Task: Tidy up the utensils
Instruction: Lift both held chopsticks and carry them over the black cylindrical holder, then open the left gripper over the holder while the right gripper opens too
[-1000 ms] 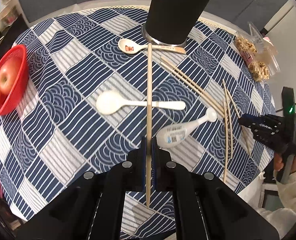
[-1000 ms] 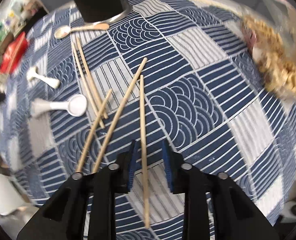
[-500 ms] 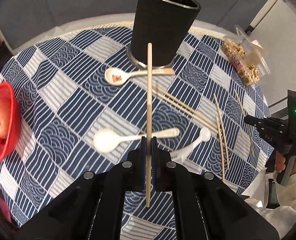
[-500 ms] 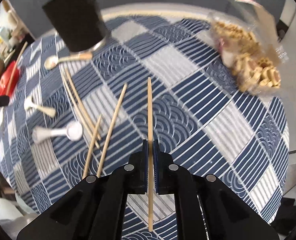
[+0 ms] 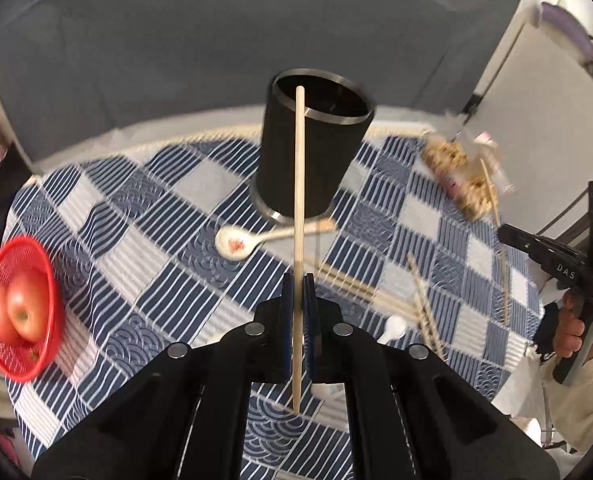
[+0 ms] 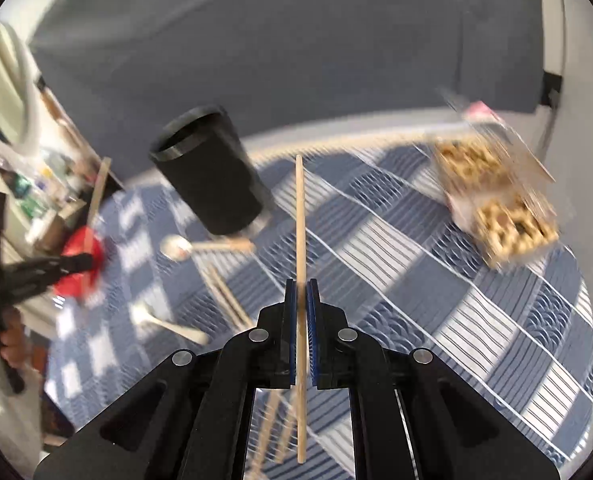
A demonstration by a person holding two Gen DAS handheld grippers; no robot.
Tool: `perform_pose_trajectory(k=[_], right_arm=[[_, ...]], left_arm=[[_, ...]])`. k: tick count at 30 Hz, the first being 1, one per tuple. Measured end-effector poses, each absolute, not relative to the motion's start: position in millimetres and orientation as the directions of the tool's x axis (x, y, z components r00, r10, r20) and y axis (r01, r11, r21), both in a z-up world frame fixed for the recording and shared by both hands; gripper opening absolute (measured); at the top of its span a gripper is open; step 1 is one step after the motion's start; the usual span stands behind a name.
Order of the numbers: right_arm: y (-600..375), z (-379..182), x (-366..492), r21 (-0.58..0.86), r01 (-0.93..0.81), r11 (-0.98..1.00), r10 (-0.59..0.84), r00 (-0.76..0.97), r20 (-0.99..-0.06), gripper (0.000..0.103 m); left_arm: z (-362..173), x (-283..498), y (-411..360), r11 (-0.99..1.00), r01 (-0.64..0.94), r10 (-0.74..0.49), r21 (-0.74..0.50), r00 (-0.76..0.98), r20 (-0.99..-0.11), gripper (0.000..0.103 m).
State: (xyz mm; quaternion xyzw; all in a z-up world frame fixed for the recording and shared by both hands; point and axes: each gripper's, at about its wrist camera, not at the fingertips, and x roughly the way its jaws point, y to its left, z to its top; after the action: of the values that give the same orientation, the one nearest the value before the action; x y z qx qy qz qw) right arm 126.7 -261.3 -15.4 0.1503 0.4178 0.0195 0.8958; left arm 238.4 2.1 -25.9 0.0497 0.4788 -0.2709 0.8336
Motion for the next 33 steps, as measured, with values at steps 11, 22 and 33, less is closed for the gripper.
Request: perform_pose_trajectory(k=[11, 22, 33], right_arm=[[-259, 46, 187, 0.361, -0.053, 0.931, 0.277, 0.748, -0.603, 0.005], [-251, 75, 266, 0.398, -0.203, 0.895, 0.388, 0.794, -0.468, 0.005], [-239, 71, 330, 0.437, -0.284, 0.853, 0.468, 0.786, -0.403, 0.005]], left_arm=[[25, 277, -18, 0.832, 0.488, -0.498, -0.262, 0.452, -0.74, 0.005], [58, 336, -41, 0.825, 0.46, -0.555, -0.329, 0.548, -0.626, 0.005], [47, 380, -57, 0.84, 0.427, -0.541, -0.336, 0.598, -0.592, 0.005]])
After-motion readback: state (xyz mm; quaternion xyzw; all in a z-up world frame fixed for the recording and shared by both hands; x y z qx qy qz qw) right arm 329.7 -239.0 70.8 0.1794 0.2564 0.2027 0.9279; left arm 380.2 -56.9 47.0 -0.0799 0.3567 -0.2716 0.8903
